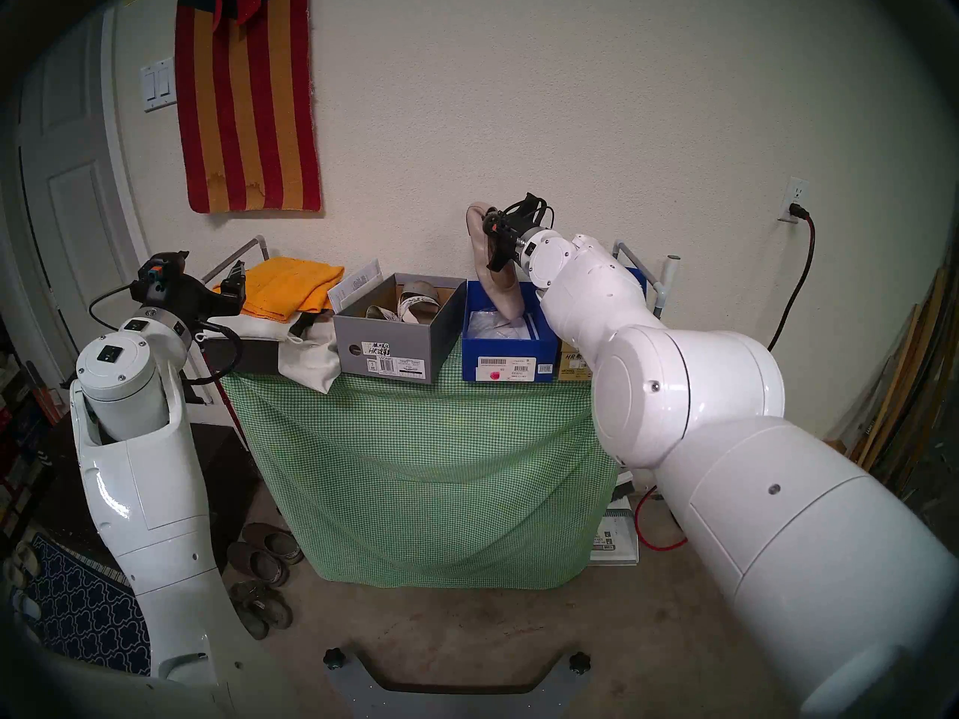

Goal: Put shoes into shoe box

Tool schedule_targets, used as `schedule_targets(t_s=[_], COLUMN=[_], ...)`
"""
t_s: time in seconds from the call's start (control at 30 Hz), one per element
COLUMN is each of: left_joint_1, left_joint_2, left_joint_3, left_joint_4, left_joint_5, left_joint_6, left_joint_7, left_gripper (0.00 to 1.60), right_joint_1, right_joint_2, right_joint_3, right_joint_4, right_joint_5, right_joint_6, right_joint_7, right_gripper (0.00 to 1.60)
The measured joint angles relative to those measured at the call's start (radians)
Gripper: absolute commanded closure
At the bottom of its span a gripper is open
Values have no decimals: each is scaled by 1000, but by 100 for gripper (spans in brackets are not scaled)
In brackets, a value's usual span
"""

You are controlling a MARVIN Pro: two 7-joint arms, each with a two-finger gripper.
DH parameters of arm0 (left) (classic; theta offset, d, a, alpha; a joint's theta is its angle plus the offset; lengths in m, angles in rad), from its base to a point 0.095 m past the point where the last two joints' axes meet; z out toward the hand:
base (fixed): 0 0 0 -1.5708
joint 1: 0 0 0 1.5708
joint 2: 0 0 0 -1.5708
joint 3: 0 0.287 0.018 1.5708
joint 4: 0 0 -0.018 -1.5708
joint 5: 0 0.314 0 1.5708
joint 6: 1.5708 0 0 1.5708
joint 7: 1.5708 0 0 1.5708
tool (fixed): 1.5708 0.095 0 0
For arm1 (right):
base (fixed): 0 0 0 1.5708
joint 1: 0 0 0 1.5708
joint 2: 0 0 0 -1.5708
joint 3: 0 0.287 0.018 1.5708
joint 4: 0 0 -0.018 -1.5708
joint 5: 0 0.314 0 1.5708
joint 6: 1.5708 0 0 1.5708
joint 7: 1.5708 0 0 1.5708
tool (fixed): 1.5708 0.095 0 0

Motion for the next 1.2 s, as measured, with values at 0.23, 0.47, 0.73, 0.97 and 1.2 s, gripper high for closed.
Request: schedule_targets(t_s=[0.23, 0.47, 0.73, 0.97, 1.2], left_joint_1=[-1, -2, -3, -4, -5], left_joint_2=[-2, -3, -5, -6, -8], left_joint_3=[-1, -2, -4, -5, -6], left_joint_4=[0, 0, 0, 0, 0], left_joint_5=[2, 4, 6, 8, 10], left_joint_6=[-1, -1, -2, -3, -3], left_joint_7=[-2, -3, -5, -7, -9], left_gripper=[0, 0, 0, 0, 0], right_joint_1=[6, 4, -9, -12, -9], right_joint_2=[-20, -43, -63, -67, -66], right_joint_3=[-1, -2, -4, -4, -4], right_joint_4=[2, 13, 48, 70, 79], right_joint_5=[-12, -22, -36, -45, -53], right_joint_6=[25, 43, 74, 100, 129], right_joint_7=[-23, -46, -69, -80, -84], right_gripper=[160, 160, 160, 160, 160])
